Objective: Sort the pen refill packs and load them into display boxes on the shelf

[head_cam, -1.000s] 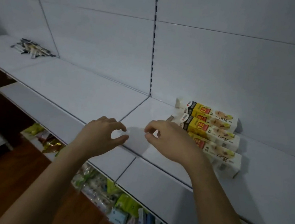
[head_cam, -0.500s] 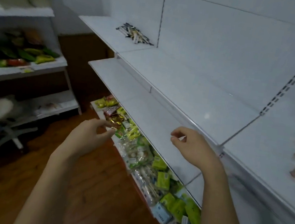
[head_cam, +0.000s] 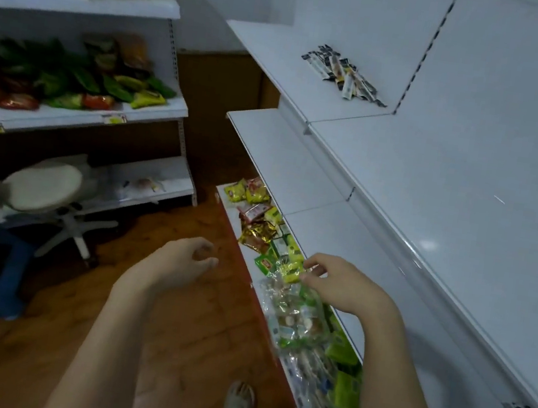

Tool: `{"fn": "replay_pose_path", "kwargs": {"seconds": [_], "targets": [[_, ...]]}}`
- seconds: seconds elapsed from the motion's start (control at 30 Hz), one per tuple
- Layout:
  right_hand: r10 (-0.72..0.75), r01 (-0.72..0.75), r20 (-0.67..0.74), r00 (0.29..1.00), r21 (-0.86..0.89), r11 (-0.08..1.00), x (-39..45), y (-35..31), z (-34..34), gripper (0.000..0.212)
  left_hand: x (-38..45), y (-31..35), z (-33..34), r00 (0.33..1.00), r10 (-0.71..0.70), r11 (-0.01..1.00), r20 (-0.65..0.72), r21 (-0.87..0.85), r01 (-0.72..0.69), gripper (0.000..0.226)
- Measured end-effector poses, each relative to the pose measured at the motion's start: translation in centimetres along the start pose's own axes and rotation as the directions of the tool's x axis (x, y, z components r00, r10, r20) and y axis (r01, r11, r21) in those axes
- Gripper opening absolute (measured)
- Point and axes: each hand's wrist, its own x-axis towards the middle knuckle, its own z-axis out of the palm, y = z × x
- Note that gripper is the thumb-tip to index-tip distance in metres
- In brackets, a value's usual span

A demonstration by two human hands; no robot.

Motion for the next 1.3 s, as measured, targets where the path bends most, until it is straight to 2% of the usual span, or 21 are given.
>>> {"fn": "replay_pose_path", "kwargs": {"seconds": [0.1,0.2,0.23,0.37,0.47,0.57,0.7,0.8,0.87,1.0,1.07,1.17,1.23,1.3], "targets": [[-0.020,0.020,0.025,0.999,-0.002,1.000,5.8,-3.4,-2.5,0.035,4.2,-1.1,-4.9,0.999,-0.043,0.999,-0.004,0.017,0.043,0.047],[-0.084,0.086,-0.052,0.995,0.023,0.996,11.8,-6.8,-4.3,0.028,8.7,-2.8,-9.0,0.982,-0.057,0.998,-0.178,-0.043,0.050,0.042],[-0.092,0.094,-0.063,0.994,0.020,0.995,13.6,-7.8,-4.6,0.027,10.1,-3.4,-10.0,0.980,-0.061,0.997,-0.192,-0.061,0.050,0.040],[-0.094,0.096,0.065,0.994,-0.041,0.994,20.3,-11.8,-5.3,0.028,15.7,-6.9,-13.2,0.992,-0.109,0.991,-0.060,-0.085,0.104,0.041],[-0.068,0.069,0.029,0.997,-0.021,0.997,25.5,-14.2,-6.0,0.031,21.7,-8.6,-15.5,0.994,-0.106,0.993,-0.038,-0.065,0.103,0.040],[-0.029,0.029,-0.024,0.999,-0.017,0.999,30.4,-15.7,-5.7,0.026,27.9,-9.3,-17.7,0.999,-0.046,0.997,-0.020,-0.065,0.045,0.039],[0.087,-0.087,0.010,0.996,-0.020,0.996,35.3,-18.2,-5.9,0.029,35.5,-9.9,-22.2,0.998,0.019,1.000,0.063,0.001,-0.020,0.040],[0.127,-0.122,-0.092,0.988,0.058,0.991,38.7,-19.8,-7.1,0.034,41.4,-9.6,-25.6,0.996,0.090,0.996,0.029,0.009,-0.090,0.040],[0.181,-0.170,-0.114,0.977,0.099,0.980,40.5,-20.5,-8.2,0.034,44.7,-8.8,-27.2,0.991,0.131,0.991,0.033,0.022,-0.132,0.038],[0.236,-0.223,-0.136,0.962,0.104,0.969,44.8,-21.4,-10.3,0.034,50.2,-5.9,-28.0,0.953,0.261,0.961,0.152,0.057,-0.272,0.040],[0.219,-0.203,-0.160,0.962,0.112,0.973,47.6,-22.4,-11.6,0.034,53.2,-4.0,-28.5,0.920,0.323,0.941,0.220,0.027,-0.337,0.042],[0.157,-0.131,-0.156,0.975,0.166,0.977,51.5,-23.5,-14.0,0.034,57.6,-1.3,-31.3,0.885,0.406,0.910,0.229,-0.016,-0.414,0.040],[0.114,-0.072,-0.166,0.979,0.244,0.967,53.6,-23.9,-15.9,0.033,60.3,0.4,-33.9,0.872,0.453,0.888,0.186,-0.013,-0.459,0.036],[0.073,-0.002,-0.218,0.973,0.308,0.951,55.9,-24.1,-17.7,0.026,63.0,2.6,-35.9,0.857,0.514,0.857,0.040,0.004,-0.515,0.029]]}}
